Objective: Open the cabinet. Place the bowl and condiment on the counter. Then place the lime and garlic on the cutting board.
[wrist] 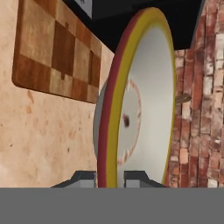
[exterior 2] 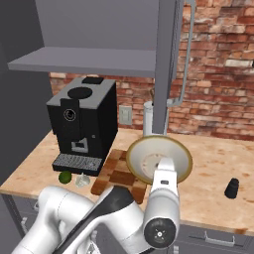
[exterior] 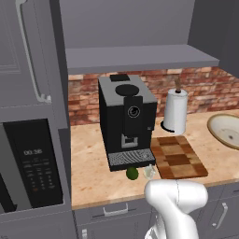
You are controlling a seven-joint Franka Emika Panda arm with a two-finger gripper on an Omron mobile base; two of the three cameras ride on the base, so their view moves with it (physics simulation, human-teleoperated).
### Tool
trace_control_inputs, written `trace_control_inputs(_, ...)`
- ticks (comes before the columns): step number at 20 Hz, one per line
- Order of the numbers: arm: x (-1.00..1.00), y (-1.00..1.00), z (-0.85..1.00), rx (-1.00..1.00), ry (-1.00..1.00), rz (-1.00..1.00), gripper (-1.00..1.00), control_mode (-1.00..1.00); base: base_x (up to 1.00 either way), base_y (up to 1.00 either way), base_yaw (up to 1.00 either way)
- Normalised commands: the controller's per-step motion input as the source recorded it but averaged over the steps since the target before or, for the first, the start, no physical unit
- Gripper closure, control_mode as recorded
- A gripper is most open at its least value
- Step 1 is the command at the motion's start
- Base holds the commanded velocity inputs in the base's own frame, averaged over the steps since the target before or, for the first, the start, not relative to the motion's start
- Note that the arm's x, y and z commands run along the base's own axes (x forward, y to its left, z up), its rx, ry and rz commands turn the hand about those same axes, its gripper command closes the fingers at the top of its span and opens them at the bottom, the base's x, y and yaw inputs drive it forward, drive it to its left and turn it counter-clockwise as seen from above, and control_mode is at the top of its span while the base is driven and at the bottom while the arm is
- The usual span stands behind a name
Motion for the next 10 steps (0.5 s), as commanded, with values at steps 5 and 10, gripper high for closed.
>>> trace_control_inputs(5,0.24,0.00,0.00,0.00,-0.01,0.00,1.00,-1.00,0.00,0.00,0.00)
trace_control_inputs(10,0.26,0.00,-0.09,0.00,0.00,-0.02,1.00,-1.00,0.00,0.00,0.00)
